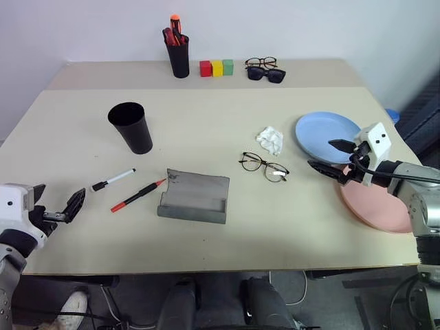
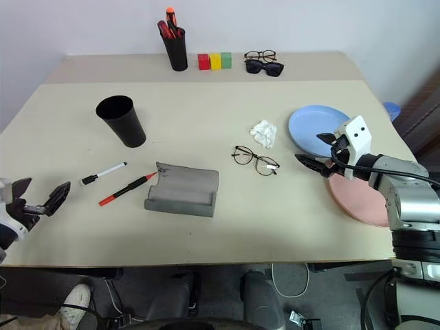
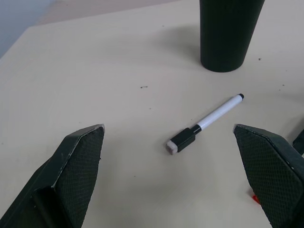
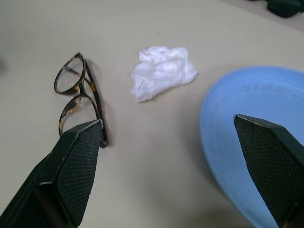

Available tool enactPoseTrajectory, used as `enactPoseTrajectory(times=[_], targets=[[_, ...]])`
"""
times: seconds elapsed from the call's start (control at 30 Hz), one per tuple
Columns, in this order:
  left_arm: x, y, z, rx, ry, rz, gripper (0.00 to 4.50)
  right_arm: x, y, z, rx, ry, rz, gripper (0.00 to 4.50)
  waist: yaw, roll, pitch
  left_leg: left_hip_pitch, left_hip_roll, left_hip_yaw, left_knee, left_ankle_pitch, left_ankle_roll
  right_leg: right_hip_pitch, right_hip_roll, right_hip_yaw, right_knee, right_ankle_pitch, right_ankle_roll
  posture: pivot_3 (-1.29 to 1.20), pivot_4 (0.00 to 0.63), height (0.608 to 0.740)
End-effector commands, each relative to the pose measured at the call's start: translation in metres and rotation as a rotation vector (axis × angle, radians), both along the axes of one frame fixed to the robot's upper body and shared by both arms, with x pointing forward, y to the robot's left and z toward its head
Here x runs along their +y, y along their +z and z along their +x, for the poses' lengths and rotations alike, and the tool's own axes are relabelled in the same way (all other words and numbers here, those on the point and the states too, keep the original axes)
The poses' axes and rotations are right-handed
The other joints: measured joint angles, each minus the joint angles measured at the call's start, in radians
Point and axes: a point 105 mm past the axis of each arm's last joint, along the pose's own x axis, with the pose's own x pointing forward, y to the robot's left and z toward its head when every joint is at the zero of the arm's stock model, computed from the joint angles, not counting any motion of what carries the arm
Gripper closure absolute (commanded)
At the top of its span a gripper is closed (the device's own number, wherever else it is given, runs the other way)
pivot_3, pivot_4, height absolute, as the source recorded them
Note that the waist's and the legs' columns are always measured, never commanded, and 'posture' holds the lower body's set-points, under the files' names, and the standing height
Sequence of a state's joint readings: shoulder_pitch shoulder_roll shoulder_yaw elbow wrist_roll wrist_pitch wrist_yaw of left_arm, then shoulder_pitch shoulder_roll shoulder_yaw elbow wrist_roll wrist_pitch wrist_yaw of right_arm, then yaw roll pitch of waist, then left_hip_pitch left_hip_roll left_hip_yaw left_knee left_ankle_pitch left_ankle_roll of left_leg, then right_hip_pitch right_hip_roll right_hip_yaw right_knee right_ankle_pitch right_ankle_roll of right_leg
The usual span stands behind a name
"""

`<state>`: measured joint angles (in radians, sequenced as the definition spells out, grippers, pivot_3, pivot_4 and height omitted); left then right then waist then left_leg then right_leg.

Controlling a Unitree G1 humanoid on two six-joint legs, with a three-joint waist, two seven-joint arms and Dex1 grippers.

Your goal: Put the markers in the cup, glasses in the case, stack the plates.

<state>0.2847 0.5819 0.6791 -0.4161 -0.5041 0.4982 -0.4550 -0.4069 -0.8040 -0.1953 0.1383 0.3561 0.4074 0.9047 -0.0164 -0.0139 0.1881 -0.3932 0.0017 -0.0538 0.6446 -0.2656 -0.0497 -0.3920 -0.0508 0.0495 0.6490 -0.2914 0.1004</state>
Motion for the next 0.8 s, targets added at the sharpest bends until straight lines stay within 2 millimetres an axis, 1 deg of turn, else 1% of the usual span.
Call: enactPoseTrajectory(times=[0.03,0.17,0.3,0.4,0.5,0.57,0.63,0.67,0.77,0.8], targets=[[-0.004,0.007,0.002,-0.025,-0.014,0.024,0.05,0.007,0.013,0.000,-0.055,0.023,0.000,0.00,0.000,0.000,0.000,0.000,0.000,0.000,0.000,0.000,0.000,0.000,0.000,0.000,0.000,0.000,0.000,0.00,0.150,0.740],[-0.004,0.011,0.006,-0.030,-0.025,0.024,0.05,0.016,0.012,-0.001,-0.066,0.037,0.017,0.00,0.002,0.000,0.000,0.000,0.000,0.000,0.000,0.000,0.000,0.000,0.000,0.000,0.000,0.000,0.000,0.00,0.150,0.740],[-0.005,0.015,0.008,-0.023,-0.053,0.040,0.05,0.032,0.011,-0.002,-0.080,0.077,0.035,0.00,0.002,0.000,0.000,0.000,0.000,0.000,0.000,0.000,0.000,0.000,0.000,0.000,0.000,0.000,0.000,0.00,0.150,0.740],[-0.012,0.016,0.011,-0.009,-0.093,0.044,0.05,0.045,0.010,-0.001,-0.087,0.108,0.047,0.00,0.000,0.000,0.000,0.000,0.000,0.000,0.000,0.000,0.000,0.000,0.000,0.000,0.000,0.000,0.000,0.00,0.150,0.740],[-0.022,0.012,0.016,0.035,-0.143,0.067,0.05,0.061,0.011,-0.002,-0.103,0.141,0.062,0.00,0.000,0.000,0.000,0.000,0.000,0.000,0.000,0.000,0.000,0.000,0.000,0.000,0.000,0.000,0.001,0.00,0.150,0.740],[-0.030,0.006,0.022,0.093,-0.199,0.078,0.05,0.079,0.010,-0.007,-0.109,0.192,0.067,0.00,0.000,0.000,0.000,0.000,0.000,0.000,0.000,0.000,0.000,0.000,0.000,0.000,0.001,0.000,0.001,0.00,0.150,0.740],[-0.034,0.002,0.026,0.152,-0.233,0.086,0.05,0.100,0.012,-0.014,-0.112,0.249,0.079,0.00,0.000,0.000,0.000,0.000,0.000,-0.001,0.000,0.000,0.000,0.000,0.001,0.000,0.001,0.000,0.001,0.00,0.150,0.740],[-0.035,0.001,0.032,0.184,-0.240,0.100,0.05,0.111,0.013,-0.018,-0.119,0.282,0.066,0.00,0.001,0.000,0.000,0.000,0.000,-0.001,0.000,0.000,0.000,0.000,0.001,0.000,0.001,0.000,0.001,0.00,0.150,0.740],[-0.038,0.009,0.053,0.212,-0.235,0.099,0.05,0.144,0.015,-0.028,-0.146,0.371,0.051,0.00,0.003,0.000,0.000,0.000,0.000,-0.002,0.000,0.000,0.000,0.000,0.001,-0.001,0.002,0.000,0.001,0.00,0.150,0.740],[-0.040,0.009,0.061,0.256,-0.242,0.121,0.05,0.156,0.014,-0.033,-0.149,0.405,0.057,0.00,0.003,0.000,0.000,0.000,-0.001,-0.002,0.001,0.000,0.000,0.000,0.001,-0.001,0.002,0.000,0.001,0.00,0.150,0.740]])
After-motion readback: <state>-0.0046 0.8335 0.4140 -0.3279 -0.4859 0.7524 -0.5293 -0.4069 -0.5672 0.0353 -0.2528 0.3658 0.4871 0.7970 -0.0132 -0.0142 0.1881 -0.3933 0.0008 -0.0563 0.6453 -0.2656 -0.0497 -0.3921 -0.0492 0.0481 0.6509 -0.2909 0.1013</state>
